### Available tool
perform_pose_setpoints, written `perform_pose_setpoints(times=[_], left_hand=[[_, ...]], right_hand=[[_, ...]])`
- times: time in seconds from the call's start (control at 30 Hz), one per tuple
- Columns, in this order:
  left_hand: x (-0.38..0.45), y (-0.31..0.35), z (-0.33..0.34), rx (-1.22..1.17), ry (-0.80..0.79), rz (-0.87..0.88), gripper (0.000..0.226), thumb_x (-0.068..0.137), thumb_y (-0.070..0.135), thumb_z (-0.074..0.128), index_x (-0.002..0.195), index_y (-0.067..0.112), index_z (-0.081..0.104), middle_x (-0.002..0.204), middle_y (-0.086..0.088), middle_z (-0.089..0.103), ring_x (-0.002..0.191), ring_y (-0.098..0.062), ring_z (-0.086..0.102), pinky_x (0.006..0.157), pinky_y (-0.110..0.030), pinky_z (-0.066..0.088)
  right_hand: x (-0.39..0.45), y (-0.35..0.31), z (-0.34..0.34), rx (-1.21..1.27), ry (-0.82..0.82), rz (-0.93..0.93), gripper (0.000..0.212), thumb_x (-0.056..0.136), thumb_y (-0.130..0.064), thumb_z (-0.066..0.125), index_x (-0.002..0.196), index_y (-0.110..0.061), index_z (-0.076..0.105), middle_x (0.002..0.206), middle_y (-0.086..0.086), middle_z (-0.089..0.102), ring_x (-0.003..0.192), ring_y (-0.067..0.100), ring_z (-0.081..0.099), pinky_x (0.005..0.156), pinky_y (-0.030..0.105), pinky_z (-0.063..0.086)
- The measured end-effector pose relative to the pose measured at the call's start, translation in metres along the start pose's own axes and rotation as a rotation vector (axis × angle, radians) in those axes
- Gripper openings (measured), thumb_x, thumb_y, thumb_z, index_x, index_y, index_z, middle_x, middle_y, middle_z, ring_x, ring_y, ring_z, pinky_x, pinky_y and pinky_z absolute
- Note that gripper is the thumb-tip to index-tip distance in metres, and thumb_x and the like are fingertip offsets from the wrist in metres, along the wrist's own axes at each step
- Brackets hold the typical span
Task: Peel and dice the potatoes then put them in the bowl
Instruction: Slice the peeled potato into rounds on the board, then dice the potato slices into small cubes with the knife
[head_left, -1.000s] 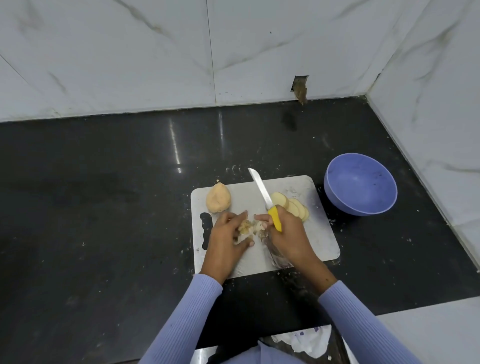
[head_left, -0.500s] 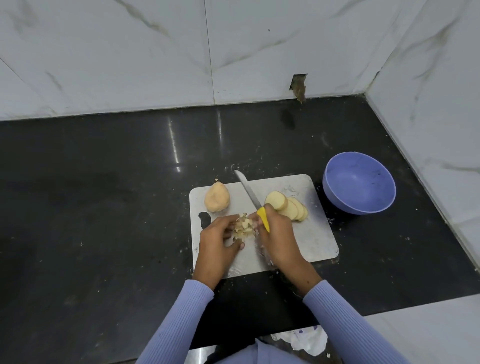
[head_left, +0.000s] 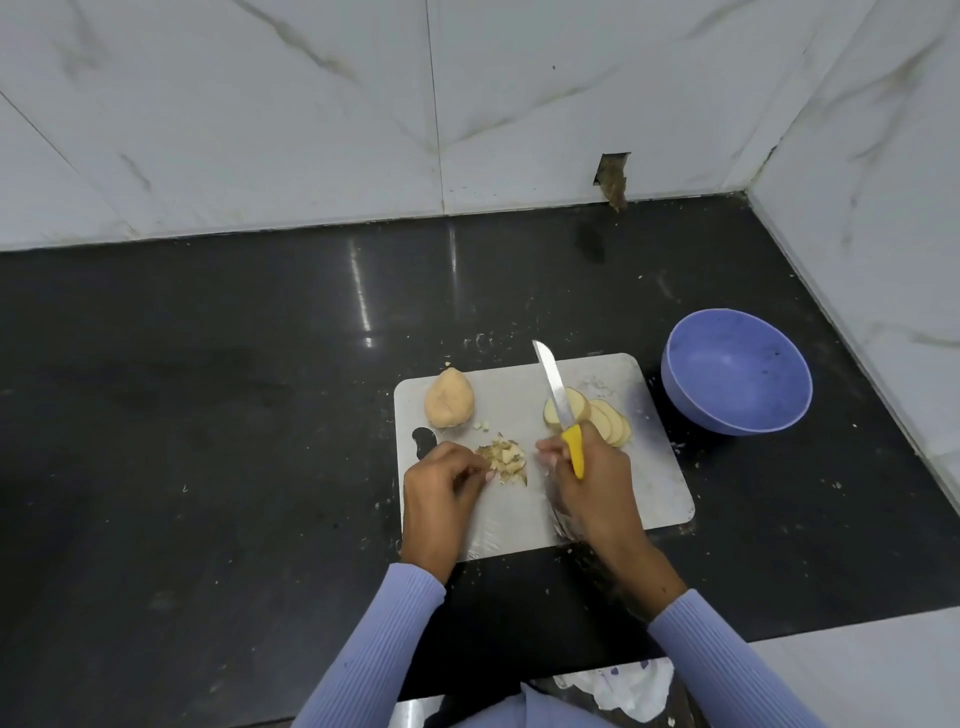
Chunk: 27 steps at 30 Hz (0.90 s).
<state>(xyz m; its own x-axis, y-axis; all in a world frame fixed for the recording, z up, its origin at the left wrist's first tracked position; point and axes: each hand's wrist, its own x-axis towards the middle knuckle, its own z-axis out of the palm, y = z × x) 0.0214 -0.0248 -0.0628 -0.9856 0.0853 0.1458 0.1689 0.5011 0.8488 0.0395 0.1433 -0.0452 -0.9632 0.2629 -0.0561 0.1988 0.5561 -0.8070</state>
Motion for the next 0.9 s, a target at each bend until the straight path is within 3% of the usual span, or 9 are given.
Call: perform_pose_setpoints(times=[0.1,0.2,0.33,0.47,0.6,0.67,0.73,0.8,0.9], left_hand=[[0.0,-0.005,0.003,0.125,-0.026,0.088,0.024,0.073,-0.012,0.071,0.083,0.009,0.077,0.087,0.003,0.068,0.08,-0.009,0.064,0.079,-0.018,0.051],[0.0,-0.005,0.003,0.17,-0.003,0.122,0.028,0.075,-0.015,0.066,0.089,0.007,0.075,0.093,-0.001,0.069,0.085,-0.016,0.065,0.08,-0.027,0.052],[0.001,0.007,0.001,0.178,0.029,0.136,0.026,0.086,0.005,0.066,0.112,0.011,0.068,0.098,-0.003,0.069,0.087,-0.017,0.063,0.076,-0.033,0.055],[0.007,0.017,0.008,0.228,0.013,0.152,0.037,0.082,0.012,0.073,0.118,0.016,0.065,0.085,-0.001,0.069,0.074,-0.014,0.064,0.065,-0.028,0.054],[0.024,0.028,0.025,0.218,-0.088,0.169,0.037,0.079,0.021,0.077,0.114,0.021,0.067,0.076,0.009,0.068,0.07,-0.009,0.062,0.063,-0.026,0.052],[0.036,0.031,0.035,0.203,-0.149,0.201,0.031,0.08,0.021,0.075,0.11,0.022,0.069,0.085,0.008,0.07,0.08,-0.011,0.062,0.068,-0.028,0.052],[0.049,0.032,0.045,0.211,-0.225,0.248,0.034,0.08,0.019,0.074,0.114,0.021,0.068,0.104,0.004,0.069,0.098,-0.015,0.06,0.08,-0.027,0.049],[0.063,0.031,0.055,0.25,-0.355,0.285,0.05,0.078,0.017,0.075,0.126,0.023,0.061,0.129,0.002,0.059,0.119,-0.016,0.05,0.092,-0.027,0.043],[0.082,0.03,0.064,0.318,-0.528,0.305,0.068,0.075,0.013,0.076,0.136,0.027,0.051,0.145,0.004,0.044,0.131,-0.015,0.038,0.099,-0.027,0.037]], right_hand=[[-0.001,0.003,0.007,-0.09,-0.065,0.016,0.017,0.088,-0.003,0.059,0.097,-0.016,0.053,0.089,-0.003,0.069,0.081,0.009,0.064,0.076,0.026,0.054],[0.0,-0.003,0.021,-0.101,-0.082,-0.006,0.016,0.088,-0.011,0.062,0.097,-0.015,0.05,0.091,0.001,0.069,0.084,0.014,0.065,0.075,0.03,0.053],[0.004,-0.011,0.013,-0.042,0.019,-0.017,0.014,0.088,-0.012,0.064,0.088,-0.013,0.05,0.088,-0.003,0.071,0.081,0.008,0.065,0.07,0.025,0.052],[0.001,-0.005,-0.016,0.05,0.122,0.054,0.015,0.08,-0.012,0.074,0.083,-0.009,0.06,0.075,-0.012,0.067,0.073,-0.005,0.061,0.061,0.002,0.041],[0.0,0.015,-0.042,-0.013,0.175,0.115,0.017,0.078,-0.016,0.077,0.084,-0.009,0.062,0.076,-0.009,0.066,0.073,0.002,0.063,0.064,0.008,0.047],[0.0,0.022,-0.047,-0.025,0.186,0.141,0.018,0.078,-0.016,0.076,0.085,-0.009,0.062,0.079,-0.005,0.068,0.076,0.006,0.064,0.067,0.015,0.051],[0.001,0.023,-0.047,-0.034,0.188,0.137,0.018,0.078,-0.015,0.077,0.082,-0.014,0.059,0.08,-0.006,0.068,0.076,0.005,0.064,0.066,0.012,0.049],[0.003,0.022,-0.044,-0.037,0.197,0.124,0.024,0.076,-0.014,0.078,0.079,-0.02,0.055,0.08,-0.007,0.067,0.074,0.004,0.063,0.064,0.01,0.048],[0.008,0.02,-0.037,-0.108,0.184,0.12,0.028,0.075,-0.018,0.079,0.082,-0.018,0.052,0.077,-0.015,0.059,0.072,0.005,0.06,0.067,0.024,0.053]])
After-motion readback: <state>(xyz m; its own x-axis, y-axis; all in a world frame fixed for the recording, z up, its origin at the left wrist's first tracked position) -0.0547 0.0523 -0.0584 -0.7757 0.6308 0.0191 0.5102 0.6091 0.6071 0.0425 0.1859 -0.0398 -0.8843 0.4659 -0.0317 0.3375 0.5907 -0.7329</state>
